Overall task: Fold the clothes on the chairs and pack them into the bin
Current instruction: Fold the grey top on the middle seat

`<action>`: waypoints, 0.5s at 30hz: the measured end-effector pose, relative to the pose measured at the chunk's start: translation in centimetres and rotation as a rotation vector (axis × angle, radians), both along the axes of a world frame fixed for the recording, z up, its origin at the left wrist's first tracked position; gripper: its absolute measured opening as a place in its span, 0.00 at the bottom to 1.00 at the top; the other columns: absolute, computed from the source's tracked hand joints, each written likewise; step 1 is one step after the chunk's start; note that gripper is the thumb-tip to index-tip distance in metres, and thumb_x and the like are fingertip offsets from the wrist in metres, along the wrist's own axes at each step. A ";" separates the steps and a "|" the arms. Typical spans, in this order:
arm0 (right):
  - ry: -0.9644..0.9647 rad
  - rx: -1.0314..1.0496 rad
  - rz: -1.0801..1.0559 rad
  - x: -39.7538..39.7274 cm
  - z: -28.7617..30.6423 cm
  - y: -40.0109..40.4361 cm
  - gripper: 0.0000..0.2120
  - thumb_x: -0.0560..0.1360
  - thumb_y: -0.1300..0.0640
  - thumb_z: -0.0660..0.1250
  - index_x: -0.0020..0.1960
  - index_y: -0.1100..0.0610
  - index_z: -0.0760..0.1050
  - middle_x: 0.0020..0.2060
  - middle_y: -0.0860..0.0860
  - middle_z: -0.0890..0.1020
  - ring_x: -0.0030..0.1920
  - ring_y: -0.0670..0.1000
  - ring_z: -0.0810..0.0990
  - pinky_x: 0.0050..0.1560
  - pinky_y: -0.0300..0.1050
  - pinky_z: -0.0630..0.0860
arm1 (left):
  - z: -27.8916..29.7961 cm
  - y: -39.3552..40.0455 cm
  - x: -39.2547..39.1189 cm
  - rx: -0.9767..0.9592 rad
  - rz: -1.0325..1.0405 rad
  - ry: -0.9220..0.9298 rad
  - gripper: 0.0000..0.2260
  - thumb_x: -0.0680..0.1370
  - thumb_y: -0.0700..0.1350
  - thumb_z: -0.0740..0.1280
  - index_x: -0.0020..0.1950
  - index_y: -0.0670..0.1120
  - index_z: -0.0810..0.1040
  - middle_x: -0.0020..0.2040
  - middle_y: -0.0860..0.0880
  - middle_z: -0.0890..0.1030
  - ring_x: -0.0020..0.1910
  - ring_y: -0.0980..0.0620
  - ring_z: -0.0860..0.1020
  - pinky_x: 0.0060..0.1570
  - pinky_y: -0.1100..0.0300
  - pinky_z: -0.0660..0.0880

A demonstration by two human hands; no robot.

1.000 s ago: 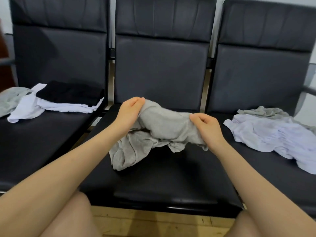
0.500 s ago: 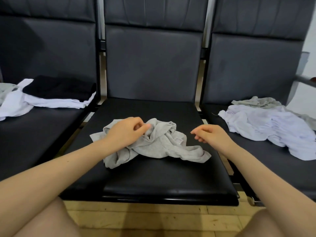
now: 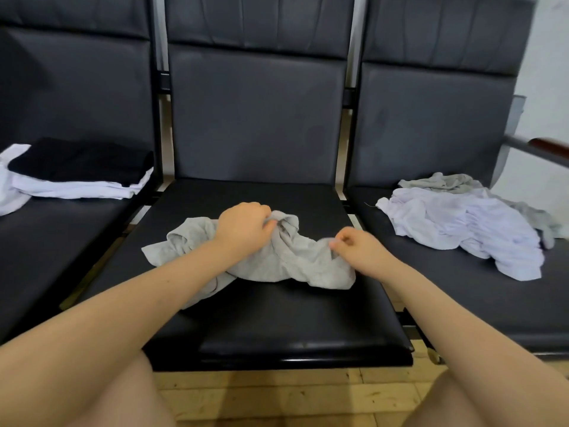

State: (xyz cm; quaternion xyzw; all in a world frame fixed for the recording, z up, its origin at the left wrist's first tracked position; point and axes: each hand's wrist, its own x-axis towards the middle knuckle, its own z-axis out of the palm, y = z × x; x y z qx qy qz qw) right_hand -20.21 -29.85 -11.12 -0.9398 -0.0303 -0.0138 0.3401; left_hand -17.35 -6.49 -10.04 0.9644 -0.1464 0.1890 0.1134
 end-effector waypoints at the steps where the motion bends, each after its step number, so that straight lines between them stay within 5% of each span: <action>1: -0.064 0.069 -0.072 0.4 0.3 -0.1 0.07 0.78 0.55 0.63 0.45 0.57 0.74 0.37 0.49 0.76 0.39 0.48 0.73 0.37 0.40 0.68 | 0.4 0.3 0.0 -0.131 -0.005 0.022 0.13 0.80 0.49 0.59 0.38 0.45 0.70 0.35 0.51 0.71 0.37 0.50 0.72 0.35 0.57 0.65; 5: -0.231 0.383 -0.330 1.8 1.0 -0.9 0.08 0.79 0.55 0.60 0.44 0.57 0.72 0.36 0.48 0.73 0.37 0.45 0.70 0.35 0.39 0.66 | 2.9 2.0 -0.4 -1.250 0.009 0.412 0.11 0.80 0.45 0.60 0.45 0.42 0.80 0.40 0.48 0.82 0.42 0.51 0.77 0.44 0.58 0.72; 7: -0.236 0.472 -0.369 2.3 0.7 -1.1 0.09 0.80 0.54 0.59 0.45 0.58 0.71 0.36 0.49 0.73 0.35 0.45 0.70 0.32 0.37 0.67 | 3.4 3.1 -0.7 -1.551 -0.002 0.556 0.08 0.78 0.45 0.63 0.45 0.46 0.81 0.39 0.50 0.84 0.44 0.51 0.80 0.48 0.57 0.76; 8: -0.217 0.471 -0.370 2.4 0.4 -1.0 0.09 0.80 0.54 0.59 0.46 0.58 0.72 0.36 0.50 0.73 0.35 0.45 0.71 0.32 0.37 0.68 | 3.3 3.6 -0.5 -1.464 0.014 0.549 0.06 0.76 0.47 0.65 0.45 0.47 0.81 0.40 0.50 0.84 0.45 0.50 0.80 0.49 0.56 0.76; 12: -0.091 0.218 -0.239 2.6 -1.6 0.1 0.09 0.79 0.55 0.61 0.42 0.58 0.71 0.36 0.49 0.73 0.39 0.48 0.71 0.38 0.42 0.66 | 1.4 5.1 -1.0 -0.612 0.109 0.398 0.12 0.72 0.58 0.71 0.48 0.52 0.77 0.39 0.54 0.78 0.36 0.55 0.76 0.31 0.63 0.70; 15: -0.018 0.063 -0.122 2.3 -2.0 1.1 0.08 0.78 0.52 0.61 0.44 0.55 0.72 0.37 0.47 0.75 0.40 0.47 0.73 0.38 0.41 0.67 | -0.5 5.4 -1.8 -0.385 0.072 0.283 0.13 0.74 0.57 0.69 0.53 0.52 0.77 0.37 0.55 0.78 0.38 0.59 0.76 0.36 0.65 0.70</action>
